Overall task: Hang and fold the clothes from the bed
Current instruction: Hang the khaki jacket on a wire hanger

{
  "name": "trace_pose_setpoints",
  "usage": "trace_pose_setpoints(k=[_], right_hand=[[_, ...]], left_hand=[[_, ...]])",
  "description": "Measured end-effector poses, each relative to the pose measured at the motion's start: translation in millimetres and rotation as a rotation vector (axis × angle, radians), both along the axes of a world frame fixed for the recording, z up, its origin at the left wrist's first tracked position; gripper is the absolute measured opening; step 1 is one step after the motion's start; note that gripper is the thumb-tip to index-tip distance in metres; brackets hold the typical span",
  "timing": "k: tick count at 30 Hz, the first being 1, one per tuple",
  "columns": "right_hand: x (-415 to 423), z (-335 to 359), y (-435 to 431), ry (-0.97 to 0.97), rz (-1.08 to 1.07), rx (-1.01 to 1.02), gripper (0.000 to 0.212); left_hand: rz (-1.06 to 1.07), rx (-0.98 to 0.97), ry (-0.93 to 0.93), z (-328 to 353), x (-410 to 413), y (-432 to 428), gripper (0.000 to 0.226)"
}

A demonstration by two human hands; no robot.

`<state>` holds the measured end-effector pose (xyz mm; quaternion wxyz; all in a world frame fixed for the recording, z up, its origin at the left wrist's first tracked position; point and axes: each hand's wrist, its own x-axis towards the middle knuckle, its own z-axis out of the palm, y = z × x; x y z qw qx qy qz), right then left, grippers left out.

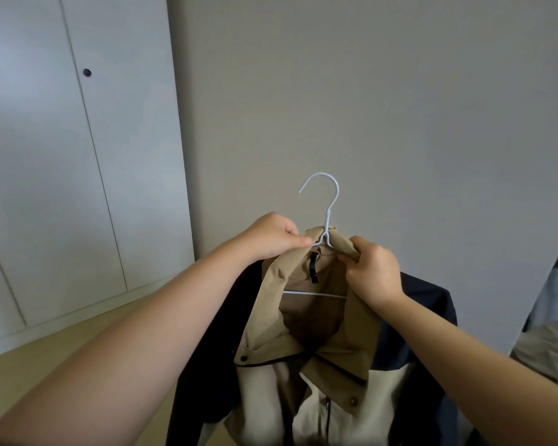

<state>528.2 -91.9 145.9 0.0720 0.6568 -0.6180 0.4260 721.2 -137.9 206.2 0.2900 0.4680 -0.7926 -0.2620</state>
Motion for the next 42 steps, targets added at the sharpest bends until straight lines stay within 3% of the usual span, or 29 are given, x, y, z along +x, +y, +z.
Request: trace_pose_setpoints(k=[1,5,7,9,11,14,15,17,19,21,22,25,26,29,32,34,39,40,42], right_hand=[[0,-1,0,0.006,-0.008,0.004,0.013],[-2,0,2,0.015,-0.015,-0.012,0.011],[-4,2,3,0.025,0.013,-0.026,0.01],[-3,3,6,0.037,0.046,-0.039,0.01],[-1,3,8,0.054,0.068,-0.04,0.009],[4,1,9,0.056,0.078,-0.03,0.006],[5,0,9,0.053,0.079,-0.022,0.006],[5,-3,10,0.045,0.074,-0.002,0.006],[1,-3,9,0.018,0.058,0.029,0.007],[-5,-1,8,-0.016,0.039,0.045,0.013],[-6,1,7,-0.029,0.03,0.045,0.019],[-3,8,6,-0.055,0.021,0.038,0.028],[-3,11,6,-0.06,0.04,0.056,0.027],[-9,27,7,-0.12,0.238,0.245,0.026],[-19,46,10,-0.478,0.511,0.658,0.05],[-30,46,7,-0.653,0.583,0.87,0.057],[-36,35,-5,-0.878,0.526,0.903,0.035],[-35,33,-8,-0.839,0.463,0.859,0.029],[-32,30,-12,-0.519,0.275,0.693,0.025]], left_hand=[[-0.032,0.082,0.063,1,0,3,0.023],[-0.058,0.618,0.636,0,3,3,0.016],[0.018,0.786,0.764,-3,6,-2,0.02],[0.094,0.83,0.759,-4,9,-7,0.024],[0.179,0.658,0.498,-4,11,-9,0.022],[0.32,0.078,-0.246,-17,7,-15,0.022],[0.358,-0.042,-0.361,-26,5,-16,0.022],[0.405,-0.297,-0.359,-38,6,-13,0.018],[0.396,-0.636,-0.143,-45,13,-9,0.022],[0.233,-0.896,0.029,-44,17,1,0.027],[0.129,-0.942,-0.02,-44,17,7,0.03],[0.038,-0.863,-0.365,-54,3,13,0.033],[0.065,-0.802,-0.38,-56,-1,9,0.03],[0.113,-0.606,-0.18,-56,-2,0,0.021],[0.094,-0.536,-0.083,-59,-1,2,0.027],[0.071,-0.542,-0.096,-63,-2,6,0.027],[0.041,-0.606,-0.048,-64,-7,9,0.014],[0.039,-0.597,-0.033,-64,-10,11,0.017],[0.061,-0.563,-0.041,-64,-13,10,0.022]])
